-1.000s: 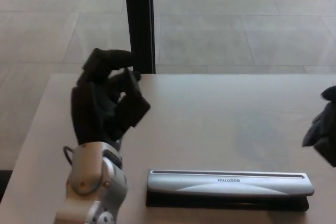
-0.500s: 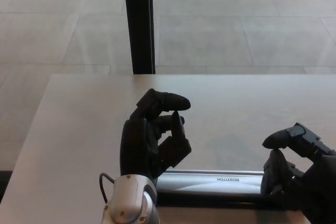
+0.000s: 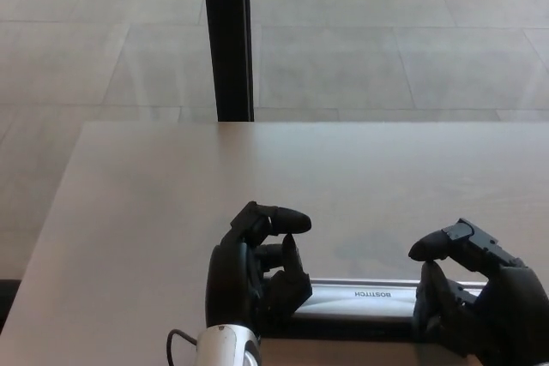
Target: A hole pucnch is kept on the middle on the desk infront of the robot and the robot uses both its hands as fists to press on it and use it
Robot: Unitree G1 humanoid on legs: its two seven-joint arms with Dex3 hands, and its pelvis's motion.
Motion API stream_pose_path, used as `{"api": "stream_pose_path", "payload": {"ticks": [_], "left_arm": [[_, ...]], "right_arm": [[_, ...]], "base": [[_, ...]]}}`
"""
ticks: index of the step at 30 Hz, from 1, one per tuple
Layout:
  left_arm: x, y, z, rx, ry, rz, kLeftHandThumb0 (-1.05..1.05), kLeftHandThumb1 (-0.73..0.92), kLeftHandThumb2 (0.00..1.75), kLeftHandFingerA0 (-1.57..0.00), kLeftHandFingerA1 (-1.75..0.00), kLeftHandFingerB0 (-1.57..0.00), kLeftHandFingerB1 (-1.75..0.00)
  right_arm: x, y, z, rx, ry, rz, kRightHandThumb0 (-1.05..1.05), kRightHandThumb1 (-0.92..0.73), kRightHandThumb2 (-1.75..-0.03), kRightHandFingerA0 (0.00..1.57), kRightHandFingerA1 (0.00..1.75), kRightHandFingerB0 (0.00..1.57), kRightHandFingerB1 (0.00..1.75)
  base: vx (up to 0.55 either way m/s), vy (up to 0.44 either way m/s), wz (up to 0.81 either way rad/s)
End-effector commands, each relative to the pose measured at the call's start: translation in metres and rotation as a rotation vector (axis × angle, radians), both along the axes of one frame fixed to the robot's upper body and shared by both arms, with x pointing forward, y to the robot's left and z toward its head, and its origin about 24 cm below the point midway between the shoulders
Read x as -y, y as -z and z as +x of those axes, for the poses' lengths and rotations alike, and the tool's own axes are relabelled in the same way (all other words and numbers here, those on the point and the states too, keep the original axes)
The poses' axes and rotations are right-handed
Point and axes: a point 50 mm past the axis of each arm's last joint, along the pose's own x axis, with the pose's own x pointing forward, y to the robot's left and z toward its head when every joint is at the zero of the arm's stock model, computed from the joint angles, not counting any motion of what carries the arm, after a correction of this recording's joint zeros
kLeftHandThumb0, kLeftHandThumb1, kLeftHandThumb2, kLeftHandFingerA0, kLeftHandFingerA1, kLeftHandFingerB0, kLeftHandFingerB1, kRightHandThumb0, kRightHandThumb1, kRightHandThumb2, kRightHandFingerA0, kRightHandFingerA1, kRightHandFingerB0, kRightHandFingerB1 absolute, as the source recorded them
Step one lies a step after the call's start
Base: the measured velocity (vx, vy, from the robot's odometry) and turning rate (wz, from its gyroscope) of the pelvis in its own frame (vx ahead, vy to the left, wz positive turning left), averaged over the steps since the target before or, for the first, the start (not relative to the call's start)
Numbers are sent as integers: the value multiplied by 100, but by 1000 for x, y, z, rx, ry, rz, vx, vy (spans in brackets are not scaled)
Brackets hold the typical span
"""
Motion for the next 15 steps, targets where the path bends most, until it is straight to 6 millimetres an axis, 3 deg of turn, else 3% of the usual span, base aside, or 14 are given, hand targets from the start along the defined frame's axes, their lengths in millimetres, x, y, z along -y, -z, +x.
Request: {"api": "stream_pose_path", "payload": {"ticks": [1,9,15], "left_arm": [[50,16,-25,-109,-127,-246,-30,85,92,-91,-175,-43,-171],[57,27,-32,-161,-171,-270,-32,90,85,-88,-175,-41,-171],[68,40,-44,-195,-206,-231,-30,88,86,-89,-175,-44,-165]], "right_arm": [[-2,3,8,44,25,-51,-37,-63,-105,104,175,69,167],[-3,15,10,31,69,-69,-41,-62,-107,105,175,69,170],[-1,46,4,-20,194,-38,-46,-62,-102,106,175,72,171]], "base": [[0,0,0],[0,0,0],[0,0,0]]}}
